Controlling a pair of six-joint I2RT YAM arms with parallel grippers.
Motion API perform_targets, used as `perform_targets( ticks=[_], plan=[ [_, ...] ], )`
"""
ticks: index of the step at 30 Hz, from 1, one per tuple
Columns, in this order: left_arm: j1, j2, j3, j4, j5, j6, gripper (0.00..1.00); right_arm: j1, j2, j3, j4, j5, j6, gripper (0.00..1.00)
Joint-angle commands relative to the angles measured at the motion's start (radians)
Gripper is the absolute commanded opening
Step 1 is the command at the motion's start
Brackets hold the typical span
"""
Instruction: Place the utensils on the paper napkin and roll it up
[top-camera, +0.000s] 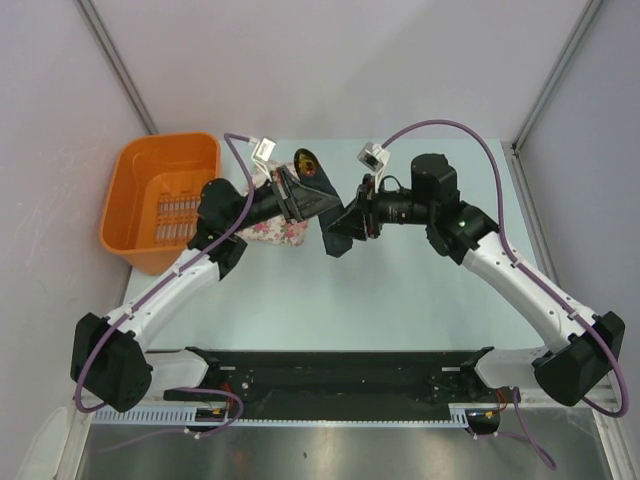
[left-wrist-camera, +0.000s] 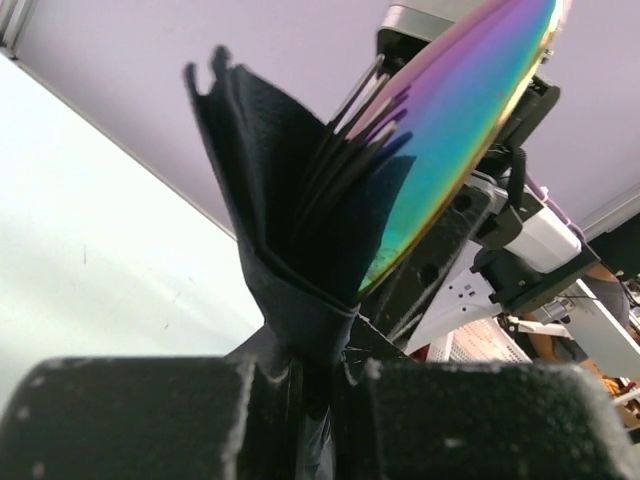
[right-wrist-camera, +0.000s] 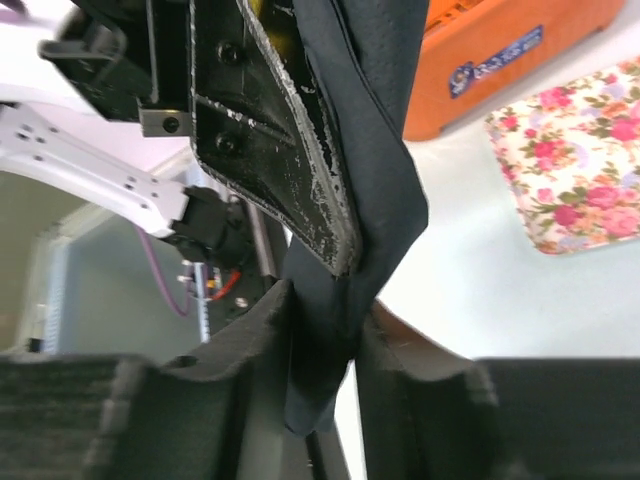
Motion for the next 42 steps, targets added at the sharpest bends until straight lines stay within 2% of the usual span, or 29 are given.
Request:
perform_targets(
  ticks=[1,2,3,4,6,8,9,10,12,13,15,19,23,24,29,35,40,41,42],
  plan=[
    [0.001,-0.029,-0.007,0.117,0.037,-0.05,0.0,-0.027,-0.009,-0.012,0.12,-0.101,0.103,0.25],
    [0.001,-0.029,-0.006,0.119,0.035,-0.05,0.0,-0.031,-0.011,-0.017,0.134,-0.115,0.121,0.2],
    [0.001,-0.027,-0.002,0.12,0.037,-0.053,0.0,-0.031,-0.009,-0.022,0.148,-0.137,0.147,0.07],
    [0.001,-0.023,0.001,0.119,0.04,-0.05,0.0,-0.033,-0.011,-0.025,0.157,-0.143,0.163,0.0],
    [0.001,-0.018,0.019,0.098,0.046,-0.044,0.0,-0.039,-0.014,-0.037,0.174,-0.146,0.183,0.0],
    [0.004,-0.021,0.033,0.034,0.052,-0.015,0.09,-0.063,-0.017,-0.052,0.204,-0.155,0.243,0.0],
    [0.007,-0.027,0.043,0.015,0.051,-0.003,0.14,-0.073,-0.017,-0.059,0.232,-0.16,0.273,0.0],
    [0.012,-0.033,0.042,0.006,0.049,0.013,0.27,-0.083,-0.014,-0.063,0.232,-0.164,0.318,0.0],
    [0.032,-0.058,0.03,-0.022,0.035,0.024,0.37,-0.102,-0.014,-0.065,0.299,-0.175,0.355,0.0],
    [0.039,-0.066,0.024,-0.03,0.031,0.033,0.49,-0.105,-0.015,-0.062,0.312,-0.177,0.378,0.0],
    [0.059,-0.089,0.01,-0.054,0.02,0.043,0.6,-0.107,-0.017,-0.059,0.345,-0.175,0.399,0.0],
    [0.082,-0.119,-0.007,-0.085,0.008,0.051,0.78,-0.105,-0.014,-0.062,0.396,-0.177,0.453,0.0],
    [0.082,-0.121,-0.015,-0.072,0.009,0.011,0.83,-0.097,-0.006,-0.068,0.447,-0.177,0.5,0.0],
    [0.081,-0.121,-0.019,-0.064,0.008,-0.028,0.95,-0.096,-0.001,-0.068,0.453,-0.174,0.516,0.0],
    [0.081,-0.096,-0.042,0.048,0.011,-0.142,0.99,-0.065,0.018,-0.062,0.487,-0.164,0.534,0.0],
    [0.061,-0.073,-0.055,0.123,-0.006,-0.202,0.93,-0.045,0.034,-0.06,0.497,-0.146,0.531,0.0],
    [0.049,-0.055,-0.067,0.163,-0.014,-0.262,0.75,-0.038,0.04,-0.057,0.501,-0.128,0.519,0.0],
    [0.049,-0.052,-0.068,0.166,-0.017,-0.271,0.66,-0.034,0.037,-0.059,0.494,-0.12,0.51,0.0],
    [0.049,-0.046,-0.068,0.167,-0.018,-0.274,0.61,-0.031,0.037,-0.06,0.491,-0.117,0.502,0.0]
  ],
)
